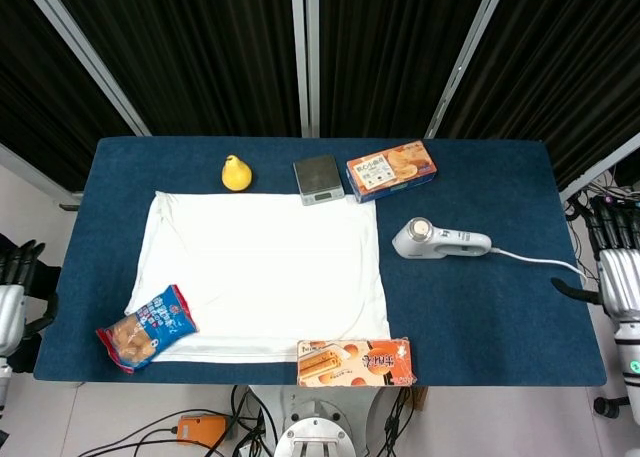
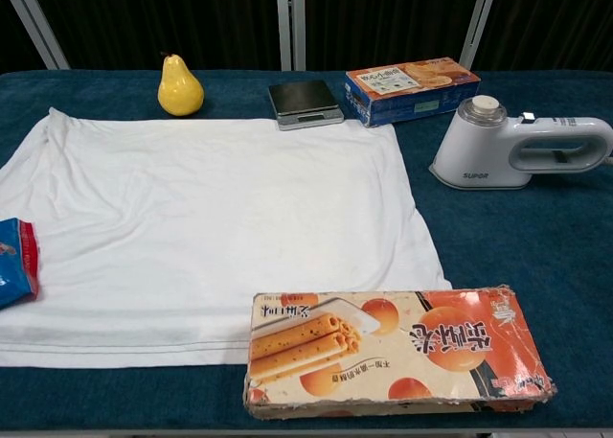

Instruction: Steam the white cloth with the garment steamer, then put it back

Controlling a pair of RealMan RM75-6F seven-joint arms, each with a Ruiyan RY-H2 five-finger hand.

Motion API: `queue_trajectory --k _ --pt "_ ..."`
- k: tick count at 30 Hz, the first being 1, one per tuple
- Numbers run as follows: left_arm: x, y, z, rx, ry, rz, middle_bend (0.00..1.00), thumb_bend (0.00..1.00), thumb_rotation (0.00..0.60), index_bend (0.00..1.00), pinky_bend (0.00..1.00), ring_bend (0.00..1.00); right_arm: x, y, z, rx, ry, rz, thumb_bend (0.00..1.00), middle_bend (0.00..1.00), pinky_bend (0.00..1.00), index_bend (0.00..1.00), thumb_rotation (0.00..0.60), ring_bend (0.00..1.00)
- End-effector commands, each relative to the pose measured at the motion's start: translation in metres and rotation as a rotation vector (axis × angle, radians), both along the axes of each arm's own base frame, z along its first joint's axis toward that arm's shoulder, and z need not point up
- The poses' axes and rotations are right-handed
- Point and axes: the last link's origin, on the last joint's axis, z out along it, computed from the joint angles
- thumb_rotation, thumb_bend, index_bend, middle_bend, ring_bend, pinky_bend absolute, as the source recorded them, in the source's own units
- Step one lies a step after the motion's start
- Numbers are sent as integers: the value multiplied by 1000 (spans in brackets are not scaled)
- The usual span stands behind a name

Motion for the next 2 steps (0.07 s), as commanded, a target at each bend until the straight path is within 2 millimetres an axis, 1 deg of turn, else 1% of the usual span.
queue_trajectory --k 1,2 --pt "-6 -18 5 16 30 16 43 388 600 63 0 0 -13 30 -1 7 -36 1 85 23 45 0 600 0" --pt "-7 -22 5 21 38 16 45 384 600 63 0 0 -15 33 -2 11 -45 2 86 23 45 0 600 0"
